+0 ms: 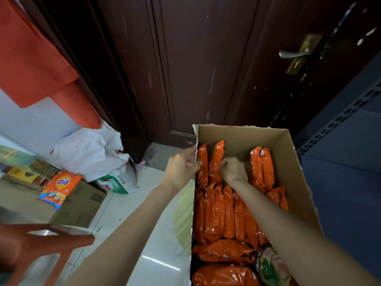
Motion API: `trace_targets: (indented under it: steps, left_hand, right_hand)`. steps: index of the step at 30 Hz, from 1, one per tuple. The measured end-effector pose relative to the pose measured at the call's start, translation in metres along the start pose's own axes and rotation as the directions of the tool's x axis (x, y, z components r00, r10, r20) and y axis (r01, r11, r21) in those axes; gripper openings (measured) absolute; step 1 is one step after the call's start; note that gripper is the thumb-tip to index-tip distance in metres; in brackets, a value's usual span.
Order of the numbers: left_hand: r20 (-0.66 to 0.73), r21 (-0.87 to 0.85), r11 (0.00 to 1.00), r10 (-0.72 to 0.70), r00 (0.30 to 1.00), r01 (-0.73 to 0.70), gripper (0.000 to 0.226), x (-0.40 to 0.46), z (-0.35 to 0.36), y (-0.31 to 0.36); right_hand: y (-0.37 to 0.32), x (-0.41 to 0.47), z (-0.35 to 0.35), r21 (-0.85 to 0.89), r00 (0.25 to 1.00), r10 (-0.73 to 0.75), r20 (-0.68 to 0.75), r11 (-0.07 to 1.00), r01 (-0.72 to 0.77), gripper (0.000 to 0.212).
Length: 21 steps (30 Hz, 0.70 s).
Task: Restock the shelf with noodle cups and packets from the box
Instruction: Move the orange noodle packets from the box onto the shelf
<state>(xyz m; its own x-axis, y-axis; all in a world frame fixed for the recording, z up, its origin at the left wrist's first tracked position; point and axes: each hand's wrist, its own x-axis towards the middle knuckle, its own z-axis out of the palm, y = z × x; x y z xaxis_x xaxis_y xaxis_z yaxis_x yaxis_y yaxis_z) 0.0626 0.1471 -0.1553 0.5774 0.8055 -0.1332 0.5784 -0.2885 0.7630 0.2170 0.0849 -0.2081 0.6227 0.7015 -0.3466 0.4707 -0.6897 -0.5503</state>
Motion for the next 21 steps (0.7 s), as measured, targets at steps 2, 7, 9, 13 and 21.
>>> trace_targets:
  steps: [2,7,9,13,21]
  left_hand:
    - [-0.099,0.052,0.998,0.051,0.994,-0.046,0.047,0.002,0.002,0.005]
    - [-0.019,0.065,0.968,0.242,0.970,-0.240,0.047,0.008,0.016,0.034]
    - [0.138,0.074,0.972,0.210,0.968,-0.221,0.054,0.012,0.028,0.044]
    - [0.066,0.121,0.966,0.223,0.973,-0.229,0.031,0.020,0.046,0.053]
    - [-0.022,0.117,0.982,0.152,0.988,-0.149,0.007,0.025,0.058,0.053]
  right_hand:
    - [-0.001,-0.002,-0.014,0.104,0.997,-0.045,-0.061,0.993,0.051,0.016]
    - [-0.002,-0.009,-0.058,0.361,0.990,-0.052,-0.130,0.928,0.096,0.018]
    - [-0.002,-0.011,-0.068,0.426,0.988,-0.041,-0.146,0.899,0.100,0.015]
    - [0.005,-0.017,-0.079,0.506,0.992,-0.055,-0.114,0.856,0.105,0.008]
    - [0.069,-0.020,-0.076,-0.027,0.992,0.005,-0.129,1.000,-0.009,0.035]
